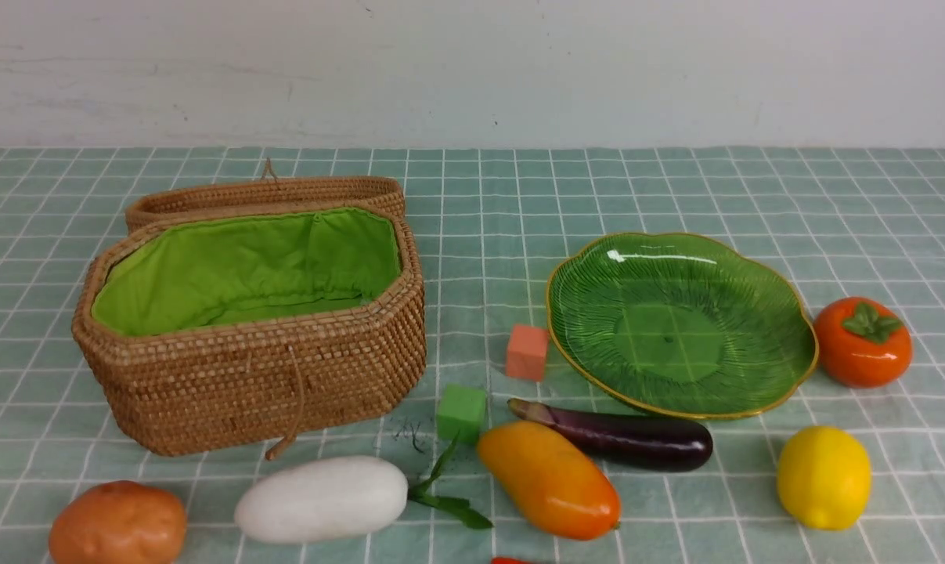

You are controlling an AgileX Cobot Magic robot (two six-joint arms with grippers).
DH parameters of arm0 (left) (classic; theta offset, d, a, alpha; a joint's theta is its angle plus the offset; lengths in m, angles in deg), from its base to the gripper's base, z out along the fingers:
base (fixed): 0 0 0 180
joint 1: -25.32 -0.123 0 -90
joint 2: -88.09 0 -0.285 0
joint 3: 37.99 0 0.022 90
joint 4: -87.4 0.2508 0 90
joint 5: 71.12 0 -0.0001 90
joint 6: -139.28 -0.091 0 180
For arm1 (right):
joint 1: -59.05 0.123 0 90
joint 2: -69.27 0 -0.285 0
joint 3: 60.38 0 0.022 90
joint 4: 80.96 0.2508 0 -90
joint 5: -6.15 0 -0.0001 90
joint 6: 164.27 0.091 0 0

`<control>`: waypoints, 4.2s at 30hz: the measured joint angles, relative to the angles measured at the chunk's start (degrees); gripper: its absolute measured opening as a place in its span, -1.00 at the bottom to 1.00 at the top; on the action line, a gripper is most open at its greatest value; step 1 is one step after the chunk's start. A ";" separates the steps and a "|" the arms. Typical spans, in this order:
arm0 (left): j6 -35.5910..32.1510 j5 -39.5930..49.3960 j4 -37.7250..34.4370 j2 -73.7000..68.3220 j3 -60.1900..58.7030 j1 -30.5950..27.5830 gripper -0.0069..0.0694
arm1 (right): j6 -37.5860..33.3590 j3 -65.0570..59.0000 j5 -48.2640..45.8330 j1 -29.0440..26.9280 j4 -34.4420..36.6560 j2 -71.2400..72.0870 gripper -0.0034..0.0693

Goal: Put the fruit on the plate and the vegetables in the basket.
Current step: Use the right arm to grab a lemon and put it into the right plate

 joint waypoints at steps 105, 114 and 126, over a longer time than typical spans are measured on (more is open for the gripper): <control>0.00 0.00 0.00 0.00 0.00 0.00 -0.19 | 4.71 42.93 -29.85 8.91 5.65 -55.36 0.63; 0.00 0.00 0.00 0.00 0.00 0.00 -0.19 | 9.04 42.93 -29.71 9.67 4.42 -60.27 0.63; 0.00 0.00 0.00 0.00 0.00 0.00 -0.19 | 16.68 50.93 -29.27 18.34 0.41 -67.09 0.73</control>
